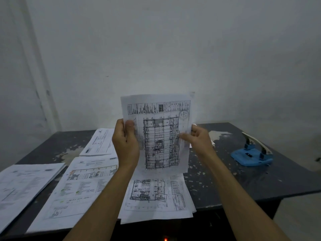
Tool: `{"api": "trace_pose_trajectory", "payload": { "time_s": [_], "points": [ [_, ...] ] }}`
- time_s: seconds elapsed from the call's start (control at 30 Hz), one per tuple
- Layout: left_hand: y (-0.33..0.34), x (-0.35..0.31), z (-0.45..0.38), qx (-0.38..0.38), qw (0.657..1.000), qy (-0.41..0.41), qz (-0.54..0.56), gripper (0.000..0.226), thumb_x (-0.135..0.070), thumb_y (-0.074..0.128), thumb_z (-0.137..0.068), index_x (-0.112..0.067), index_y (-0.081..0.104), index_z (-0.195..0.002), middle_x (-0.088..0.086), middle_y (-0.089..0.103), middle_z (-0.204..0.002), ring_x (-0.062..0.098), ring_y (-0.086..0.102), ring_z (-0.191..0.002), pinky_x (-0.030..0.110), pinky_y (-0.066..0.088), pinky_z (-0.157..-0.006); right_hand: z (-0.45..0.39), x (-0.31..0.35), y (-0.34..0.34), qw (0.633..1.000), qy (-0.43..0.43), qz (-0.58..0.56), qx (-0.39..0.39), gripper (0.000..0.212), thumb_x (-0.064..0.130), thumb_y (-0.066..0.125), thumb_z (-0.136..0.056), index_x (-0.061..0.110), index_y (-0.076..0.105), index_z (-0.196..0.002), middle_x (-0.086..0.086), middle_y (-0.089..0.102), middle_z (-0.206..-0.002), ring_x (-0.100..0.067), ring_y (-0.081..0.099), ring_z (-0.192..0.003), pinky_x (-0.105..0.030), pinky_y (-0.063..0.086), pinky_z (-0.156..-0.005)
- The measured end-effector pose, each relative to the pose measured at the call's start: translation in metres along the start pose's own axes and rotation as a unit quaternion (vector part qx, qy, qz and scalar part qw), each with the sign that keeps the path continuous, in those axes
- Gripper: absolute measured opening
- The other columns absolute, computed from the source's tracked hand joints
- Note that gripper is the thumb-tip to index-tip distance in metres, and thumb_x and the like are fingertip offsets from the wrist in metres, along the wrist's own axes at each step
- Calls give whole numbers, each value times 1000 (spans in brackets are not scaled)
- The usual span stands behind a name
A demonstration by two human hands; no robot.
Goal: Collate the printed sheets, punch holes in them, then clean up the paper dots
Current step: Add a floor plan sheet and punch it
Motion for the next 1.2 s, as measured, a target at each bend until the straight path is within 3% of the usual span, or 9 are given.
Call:
{"api": "trace_pose_trajectory", "payload": {
  "time_s": [0.07,0.2,0.37,0.47,0.53,0.7,0.83,1.0,1.2],
  "points": [
    [2,6,3,11,1000,-20,19,15,-42,52,-100,-30,59,-96,-12,70,-90,6,68,-81,20,57,-64,5,-10,0,1000,-6,-2,-21,24,3,72,-86,15,71,-106,-1,76,-101,-13,74,-85,-31,62,-76],
    [-2,20,15,22,998,-52,26,10,-39,59,-97,-32,65,-102,-17,73,-94,2,71,-84,17,57,-65,19,-28,1,998,-8,-22,-55,29,1,72,-84,24,69,-100,10,76,-96,-9,73,-86,-27,61,-73],
    [-2,18,17,34,997,-53,36,11,-40,58,-97,-35,66,-104,-16,73,-98,4,71,-89,18,58,-69,27,-26,-5,991,-43,-45,-121,40,8,69,-83,23,52,-117,7,65,-116,-7,65,-102,-23,58,-72],
    [-1,17,17,37,997,-53,41,11,-40,58,-97,-35,65,-105,-16,73,-98,5,71,-89,18,57,-69,27,-25,11,996,-34,-35,-69,46,20,66,-76,15,55,-120,-1,68,-113,-17,68,-100,-29,60,-74],
    [-2,19,18,40,997,-55,45,13,-41,59,-97,-34,65,-106,-15,73,-99,6,71,-90,19,58,-69,28,-26,12,994,-38,-46,-94,43,18,67,-79,13,56,-120,-3,69,-111,-20,69,-99,-34,61,-77],
    [-6,21,18,42,996,-58,48,18,-46,58,-95,-33,67,-105,-12,74,-98,7,72,-88,21,59,-69,27,-22,18,992,-68,-44,-92,42,12,70,-84,14,51,-121,2,67,-113,-14,67,-100,-18,57,-70],
    [-6,19,18,43,996,-53,54,13,-40,57,-97,-33,66,-104,-15,74,-97,5,71,-87,18,58,-68,26,-18,22,992,-76,-52,-87,51,21,69,-77,18,49,-124,4,66,-113,-8,67,-97,-19,57,-70],
    [-5,23,19,46,996,-61,36,12,-40,55,-99,-35,65,-102,-14,73,-97,9,72,-89,27,61,-71,23,-27,21,993,-63,-40,-87,37,21,65,-82,17,53,-117,6,67,-111,-8,66,-97,-19,56,-70],
    [-5,25,20,53,996,-58,35,15,-39,53,-100,-31,65,-105,-9,74,-100,11,72,-91,26,61,-71,18,-39,14,993,-28,-52,-103,21,20,60,-90,14,57,-110,2,69,-106,-16,68,-96,-26,56,-71]
  ]
}}
Point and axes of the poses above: each hand's wrist, its own z-axis away from the middle knuckle, its own y-axis out of the palm, x = y × z, the point moved 7 cm from there along -z, towards the middle knuckle
